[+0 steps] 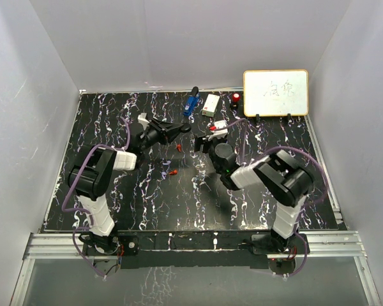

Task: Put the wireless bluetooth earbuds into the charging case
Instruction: Close the charging case, then place the charging case at the center of the board.

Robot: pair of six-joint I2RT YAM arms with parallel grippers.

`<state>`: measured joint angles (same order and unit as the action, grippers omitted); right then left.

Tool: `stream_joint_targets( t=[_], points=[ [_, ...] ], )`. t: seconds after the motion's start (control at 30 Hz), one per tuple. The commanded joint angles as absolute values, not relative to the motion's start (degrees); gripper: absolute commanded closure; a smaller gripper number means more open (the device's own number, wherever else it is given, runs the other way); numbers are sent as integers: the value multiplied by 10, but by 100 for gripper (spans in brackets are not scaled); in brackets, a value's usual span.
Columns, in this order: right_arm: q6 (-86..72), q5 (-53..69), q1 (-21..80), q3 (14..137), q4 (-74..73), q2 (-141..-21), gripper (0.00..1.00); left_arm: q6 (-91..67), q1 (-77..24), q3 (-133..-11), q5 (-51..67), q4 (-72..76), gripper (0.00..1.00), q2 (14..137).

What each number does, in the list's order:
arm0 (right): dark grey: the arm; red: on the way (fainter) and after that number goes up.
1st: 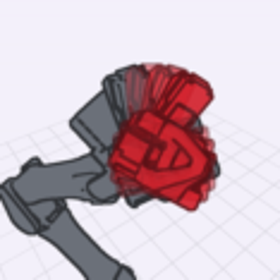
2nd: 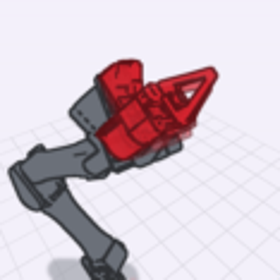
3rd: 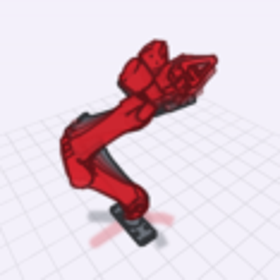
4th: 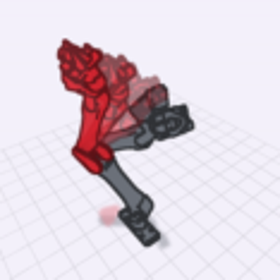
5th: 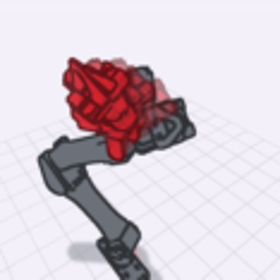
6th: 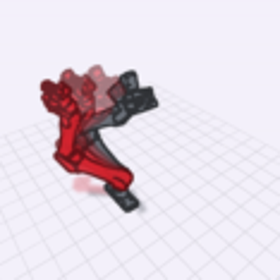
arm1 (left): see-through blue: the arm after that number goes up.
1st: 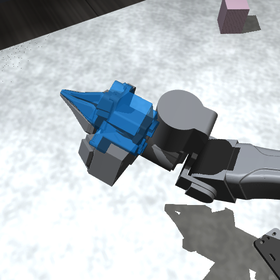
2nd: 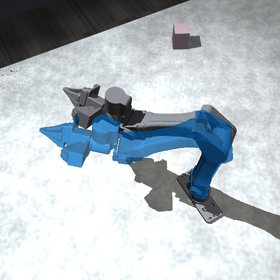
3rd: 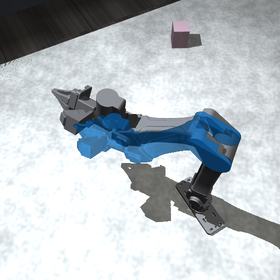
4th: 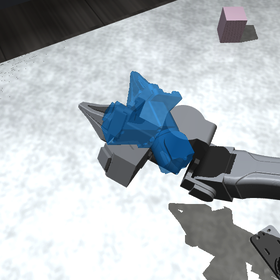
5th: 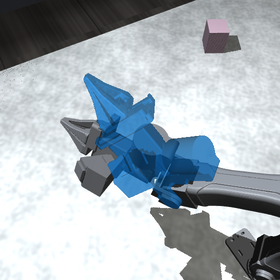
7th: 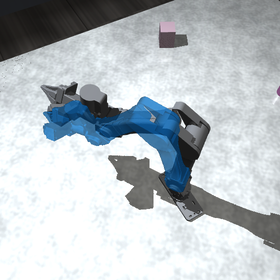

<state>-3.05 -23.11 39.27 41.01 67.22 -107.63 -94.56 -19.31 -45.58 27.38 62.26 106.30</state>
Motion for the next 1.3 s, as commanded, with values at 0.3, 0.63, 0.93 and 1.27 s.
stream_joint_targets(
  t=[0.3,0.63,0.93,1.27],
  points=[
    [-129,-151,341,545,107,-868,27,-769,-60,-500,306,465,100,1078],
    [-164,-116,337,570,-38,-890,29,-716,-48,-547,305,413,100,1145],
    [-215,-131,337,574,-125,-898,28,-683,-39,-565,308,380,82,1160],
    [-238,-160,330,551,-161,-909,26,-665,-30,-564,315,349,46,1152]
  ],
)
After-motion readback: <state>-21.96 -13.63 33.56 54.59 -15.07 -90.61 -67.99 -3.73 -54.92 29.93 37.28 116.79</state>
